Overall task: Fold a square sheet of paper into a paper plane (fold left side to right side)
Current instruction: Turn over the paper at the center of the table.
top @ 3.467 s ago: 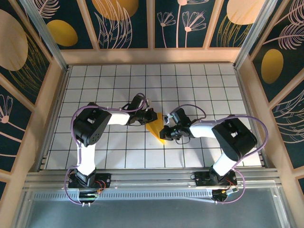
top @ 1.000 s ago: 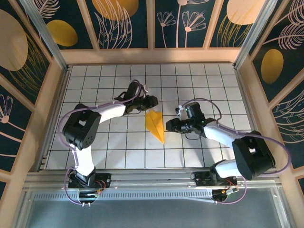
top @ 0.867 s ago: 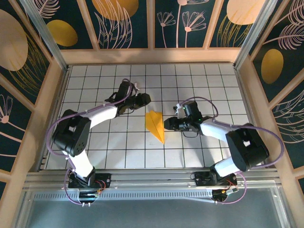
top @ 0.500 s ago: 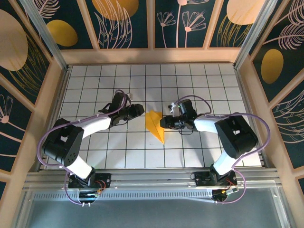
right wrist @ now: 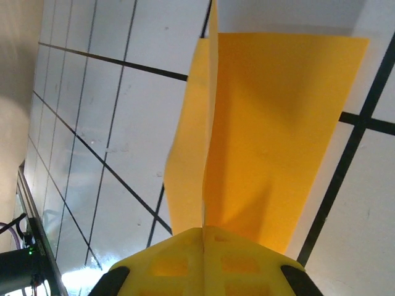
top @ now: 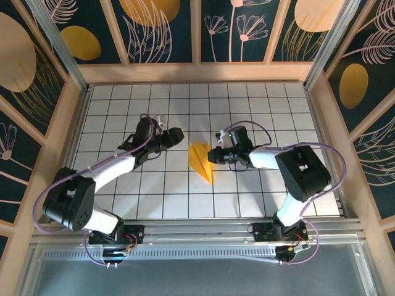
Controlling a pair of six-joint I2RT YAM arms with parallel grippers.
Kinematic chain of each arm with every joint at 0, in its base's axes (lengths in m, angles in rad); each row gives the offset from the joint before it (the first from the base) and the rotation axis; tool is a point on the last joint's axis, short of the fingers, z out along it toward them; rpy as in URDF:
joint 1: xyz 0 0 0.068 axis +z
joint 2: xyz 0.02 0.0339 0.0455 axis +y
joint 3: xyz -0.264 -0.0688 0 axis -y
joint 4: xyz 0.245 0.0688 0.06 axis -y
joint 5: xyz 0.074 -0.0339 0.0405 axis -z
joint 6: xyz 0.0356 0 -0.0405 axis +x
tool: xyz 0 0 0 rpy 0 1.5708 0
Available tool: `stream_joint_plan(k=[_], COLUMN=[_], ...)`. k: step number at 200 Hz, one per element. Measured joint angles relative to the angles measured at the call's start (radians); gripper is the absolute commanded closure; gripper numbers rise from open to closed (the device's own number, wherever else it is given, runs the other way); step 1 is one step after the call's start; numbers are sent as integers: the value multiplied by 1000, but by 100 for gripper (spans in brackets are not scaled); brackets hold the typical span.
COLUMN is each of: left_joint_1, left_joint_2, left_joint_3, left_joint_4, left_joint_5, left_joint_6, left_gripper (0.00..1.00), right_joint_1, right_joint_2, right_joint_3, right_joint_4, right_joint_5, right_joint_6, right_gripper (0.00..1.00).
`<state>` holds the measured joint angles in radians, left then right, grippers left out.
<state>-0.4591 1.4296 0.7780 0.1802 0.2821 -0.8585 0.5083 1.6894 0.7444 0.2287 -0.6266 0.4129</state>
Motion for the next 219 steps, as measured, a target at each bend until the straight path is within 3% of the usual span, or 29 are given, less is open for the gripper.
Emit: stream_joint_plan(k=[32, 67, 127, 177, 219], left_joint_1=[18, 29, 26, 4, -13], left_joint_2=[-145, -241, -135, -93, -83], left_joint_3=[-48, -85, -97, -97, -94], left_joint_4=[74, 235, 623, 658, 661], left_joint_5=[18, 118, 374, 429, 443], left_joint_6=[-2, -19, -209, -236, -232], left_gripper=[23, 23, 39, 47, 69], right_joint_1=[-30, -85, -84, -41, -28], right_joint_2=[-137, -299, -337, -296, -271], right_joint_3=[1, -1, -8, -7, -5], right_joint_4=[9, 145, 536, 622, 631], right_joint_5=[-21, -119, -319, -371, -371], right_joint_6=[-15, 15, 253, 335, 356], right_gripper=[100, 100, 100, 100, 100])
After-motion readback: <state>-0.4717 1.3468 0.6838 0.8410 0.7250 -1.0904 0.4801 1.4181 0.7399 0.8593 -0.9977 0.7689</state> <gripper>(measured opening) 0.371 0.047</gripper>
